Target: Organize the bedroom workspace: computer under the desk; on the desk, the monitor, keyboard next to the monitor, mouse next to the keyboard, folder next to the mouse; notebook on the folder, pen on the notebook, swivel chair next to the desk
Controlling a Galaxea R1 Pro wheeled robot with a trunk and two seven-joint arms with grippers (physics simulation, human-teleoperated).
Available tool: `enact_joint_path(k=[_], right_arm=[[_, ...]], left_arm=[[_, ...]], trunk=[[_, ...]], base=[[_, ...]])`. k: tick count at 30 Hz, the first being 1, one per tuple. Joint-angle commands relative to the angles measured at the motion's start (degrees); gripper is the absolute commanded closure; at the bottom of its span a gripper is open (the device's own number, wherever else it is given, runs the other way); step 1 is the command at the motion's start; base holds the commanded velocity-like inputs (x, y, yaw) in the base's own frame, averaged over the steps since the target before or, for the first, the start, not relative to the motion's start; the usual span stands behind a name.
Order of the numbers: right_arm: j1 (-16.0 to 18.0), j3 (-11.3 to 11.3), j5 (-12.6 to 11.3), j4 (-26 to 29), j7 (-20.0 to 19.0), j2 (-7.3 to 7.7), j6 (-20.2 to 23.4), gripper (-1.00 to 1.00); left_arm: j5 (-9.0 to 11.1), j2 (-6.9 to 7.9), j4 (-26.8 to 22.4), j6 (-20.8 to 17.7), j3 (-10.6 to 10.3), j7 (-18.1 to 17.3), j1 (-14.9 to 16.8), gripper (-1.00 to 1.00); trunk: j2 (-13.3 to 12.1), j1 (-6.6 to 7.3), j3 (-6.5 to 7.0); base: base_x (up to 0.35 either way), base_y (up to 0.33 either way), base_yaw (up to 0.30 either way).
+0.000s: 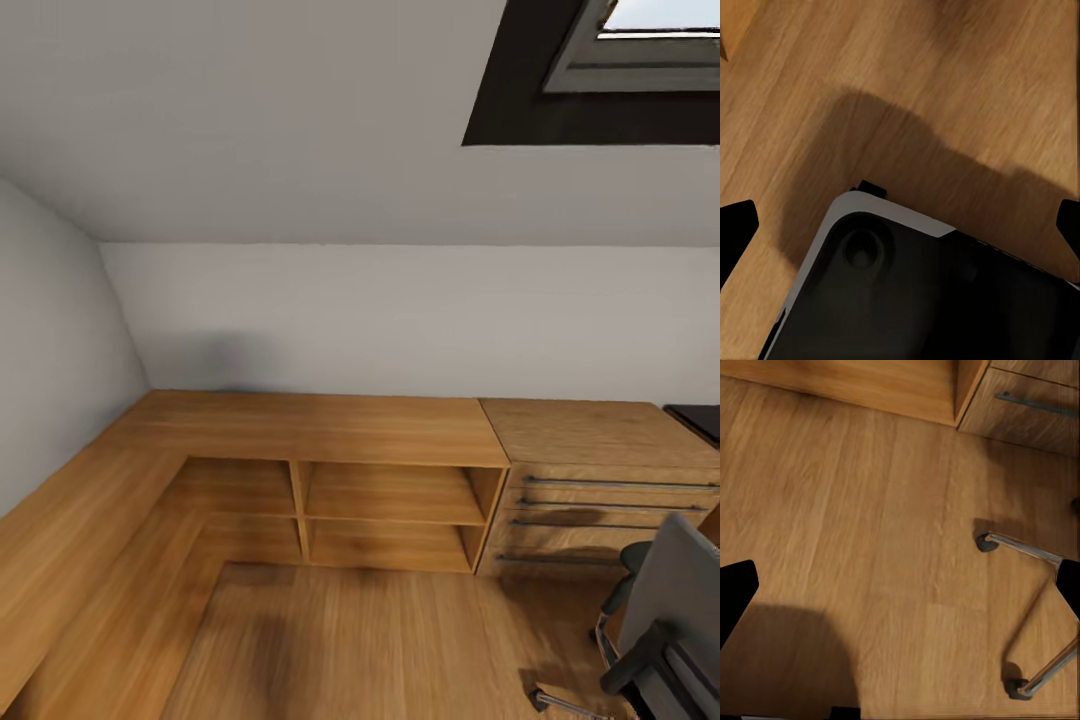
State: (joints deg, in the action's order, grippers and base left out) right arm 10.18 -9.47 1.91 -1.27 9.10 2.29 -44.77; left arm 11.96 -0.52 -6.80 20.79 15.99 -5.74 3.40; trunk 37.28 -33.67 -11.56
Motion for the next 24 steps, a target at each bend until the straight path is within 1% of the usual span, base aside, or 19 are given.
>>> enact_joint_path(k=[1, 24], right_arm=[[0.09, -0.46, 0.21, -0.14, 0.57, -0.01, -0.14, -1.0], [0.1, -0.46, 0.2, -0.14, 0.57, 0.17, -0.14, -1.0]], left_arm=[[0.6, -0.01, 0.03, 0.07, 0.27, -0.58, 0.03, -1.0], [0.6, -0.01, 0.03, 0.04, 0.27, -0.58, 0.03, -1.0]], trunk=[[0.08, -0.02, -0.08], [0.08, -0.02, -0.04]], base=[[0.0, 0.001, -0.253], [0.0, 0.0, -0.253]])
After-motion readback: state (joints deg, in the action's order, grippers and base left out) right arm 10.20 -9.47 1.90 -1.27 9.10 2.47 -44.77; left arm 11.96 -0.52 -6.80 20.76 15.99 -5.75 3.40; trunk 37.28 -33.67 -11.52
